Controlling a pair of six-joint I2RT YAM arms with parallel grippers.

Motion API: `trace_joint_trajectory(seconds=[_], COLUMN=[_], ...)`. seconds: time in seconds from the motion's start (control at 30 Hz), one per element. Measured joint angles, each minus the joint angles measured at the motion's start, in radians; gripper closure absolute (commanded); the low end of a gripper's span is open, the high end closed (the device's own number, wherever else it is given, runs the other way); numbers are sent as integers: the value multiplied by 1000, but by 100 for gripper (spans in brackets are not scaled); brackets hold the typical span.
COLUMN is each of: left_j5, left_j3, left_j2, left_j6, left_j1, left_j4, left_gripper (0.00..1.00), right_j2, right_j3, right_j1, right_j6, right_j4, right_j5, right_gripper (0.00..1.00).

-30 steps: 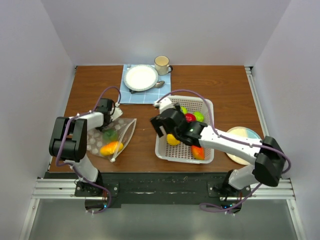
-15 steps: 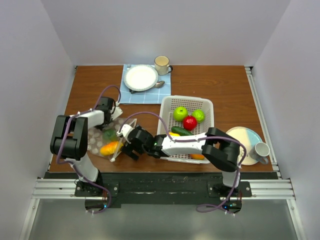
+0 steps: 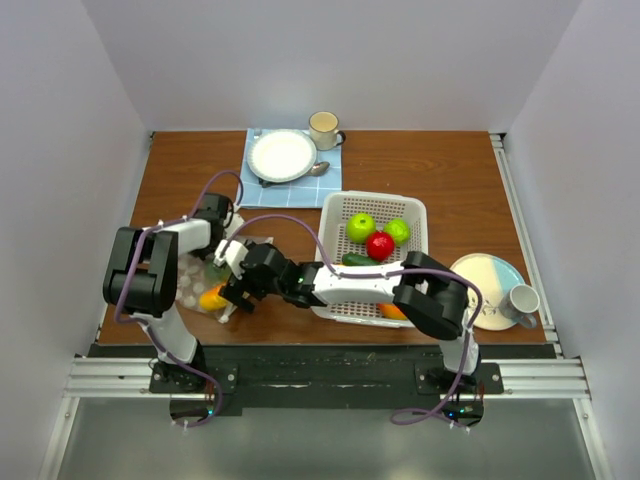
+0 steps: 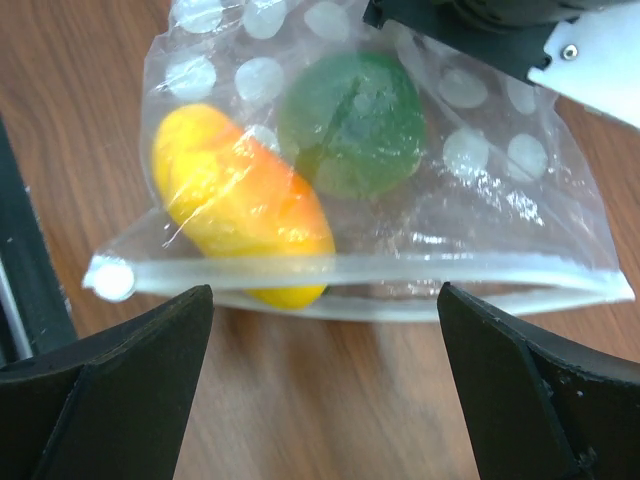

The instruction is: Open the zip-top bag and remove the fake food

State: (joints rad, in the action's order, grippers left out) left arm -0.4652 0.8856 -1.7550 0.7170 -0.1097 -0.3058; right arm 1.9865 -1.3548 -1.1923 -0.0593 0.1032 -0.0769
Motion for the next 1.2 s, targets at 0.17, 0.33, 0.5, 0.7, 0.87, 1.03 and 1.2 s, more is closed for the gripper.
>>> trace_joint_trajectory(seconds=[0.17,0.33,0.5,0.7,0.87,1.03,1.2], left_j5=[-10,-13,-19,-19,-19,1,6], left_j3=[7,8,12,12,13,29,34], left_j2=[-8,-10,-15,-15,-15,-21,-23], left_j6=[0,0,1,1,1,-4,-18], left_j1=[0,-2,-2,-2,-2,16,20], left_j4=[0,-1,0,-1,-1,-7,-10], left_gripper=[100,100,100,100,100,100,100], right_j2=[61,67,66,78,128,177,201], right_j3=[-18,-11,-6,-15,-79,-115,-118], right_j1=[23,35,35,42,46,48,48], right_j6=[-1,4,11,23,41,81,116], right_j4=[2,-5,-5,-1,10,51,101], right_j5=[42,49,53,78,137,174,198], right_gripper=[2,2,1,1,1,1,1])
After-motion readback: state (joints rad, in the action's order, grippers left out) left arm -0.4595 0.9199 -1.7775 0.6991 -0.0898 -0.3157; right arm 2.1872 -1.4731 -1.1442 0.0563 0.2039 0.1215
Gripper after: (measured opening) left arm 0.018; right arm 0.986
